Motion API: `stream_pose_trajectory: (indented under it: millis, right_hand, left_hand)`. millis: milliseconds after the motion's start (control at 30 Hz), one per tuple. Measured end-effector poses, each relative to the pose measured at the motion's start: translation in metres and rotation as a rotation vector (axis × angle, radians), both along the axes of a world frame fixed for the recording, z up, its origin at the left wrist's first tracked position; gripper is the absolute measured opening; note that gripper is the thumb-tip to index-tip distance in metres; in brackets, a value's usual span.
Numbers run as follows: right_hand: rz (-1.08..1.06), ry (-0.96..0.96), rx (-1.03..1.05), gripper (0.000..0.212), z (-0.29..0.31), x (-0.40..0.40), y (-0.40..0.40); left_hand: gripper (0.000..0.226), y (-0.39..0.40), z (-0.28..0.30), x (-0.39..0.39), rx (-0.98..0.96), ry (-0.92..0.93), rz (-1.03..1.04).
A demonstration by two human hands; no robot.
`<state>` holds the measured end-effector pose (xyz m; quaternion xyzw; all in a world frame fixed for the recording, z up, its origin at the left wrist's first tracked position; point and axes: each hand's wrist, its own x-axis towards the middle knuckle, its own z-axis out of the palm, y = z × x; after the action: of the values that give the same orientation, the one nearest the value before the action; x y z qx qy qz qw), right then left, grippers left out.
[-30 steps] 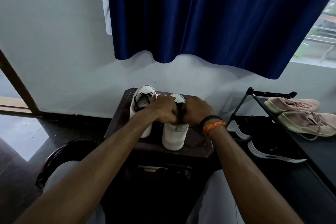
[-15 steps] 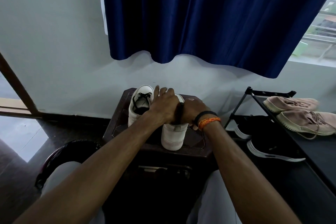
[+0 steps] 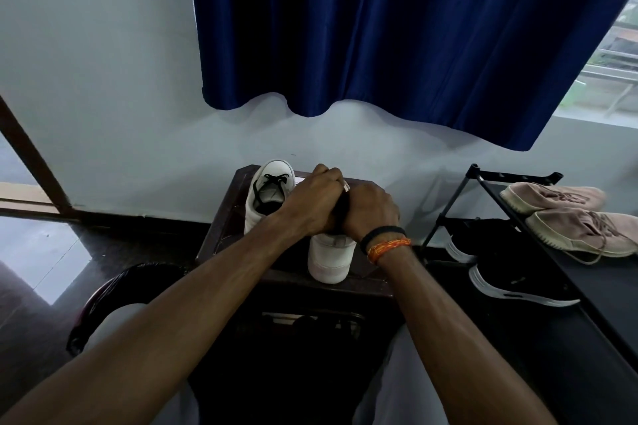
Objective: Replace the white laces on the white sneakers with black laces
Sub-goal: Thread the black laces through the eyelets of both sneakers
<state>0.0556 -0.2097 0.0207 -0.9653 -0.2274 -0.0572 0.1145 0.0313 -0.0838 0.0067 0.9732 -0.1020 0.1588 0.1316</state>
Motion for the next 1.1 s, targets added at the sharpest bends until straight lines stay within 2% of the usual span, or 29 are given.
stream_pose_trajectory:
  millis: [133, 233, 367, 567, 633, 733, 767, 833, 933, 1100]
  right_hand:
    - [-0.038, 0.014, -0.03, 0.037, 0.0, -0.001, -0.002]
    - [-0.098, 0.047, 0.033, 0.04, -0.001, 0.004, -0.004]
    - [-0.113, 0.091, 0.067, 0.031, 0.005, 0.008, -0.009]
    - [-0.195, 0.094, 0.085, 0.025, 0.003, 0.006, -0.004]
    - [-0.164, 0.143, 0.1, 0.022, 0.005, 0.006, -0.007]
    - [-0.074, 0.252, 0.117, 0.004, 0.013, 0.007, -0.014]
    - [-0.065, 0.244, 0.115, 0.009, 0.014, 0.007, -0.015]
    - [-0.091, 0.143, 0.07, 0.004, 0.015, 0.006, -0.015]
    - [-0.12, -0.035, -0.026, 0.017, 0.008, 0.006, -0.008]
    - [-0.144, -0.148, -0.049, 0.013, -0.003, 0.007, -0.004]
  left_hand:
    - [0.02, 0.0, 0.0, -0.004, -0.159, 0.018, -0.03]
    - [0.018, 0.0, 0.001, -0.005, -0.162, 0.025, -0.039]
    - [0.026, -0.001, 0.002, -0.01, -0.137, -0.021, 0.006]
    - [0.026, -0.003, -0.004, -0.013, -0.17, -0.086, 0.013]
    - [0.027, -0.003, -0.006, -0.012, -0.179, -0.1, 0.01]
    - [0.025, -0.003, -0.007, -0.01, -0.164, -0.103, 0.015]
    - [0.022, -0.003, -0.008, -0.009, -0.16, -0.102, 0.015]
    - [0.02, -0.004, -0.009, -0.008, -0.144, -0.098, 0.024]
    - [0.024, -0.004, -0.011, -0.006, -0.106, -0.091, 0.045]
    - [0.022, -0.004, -0.012, -0.004, -0.014, -0.113, 0.073]
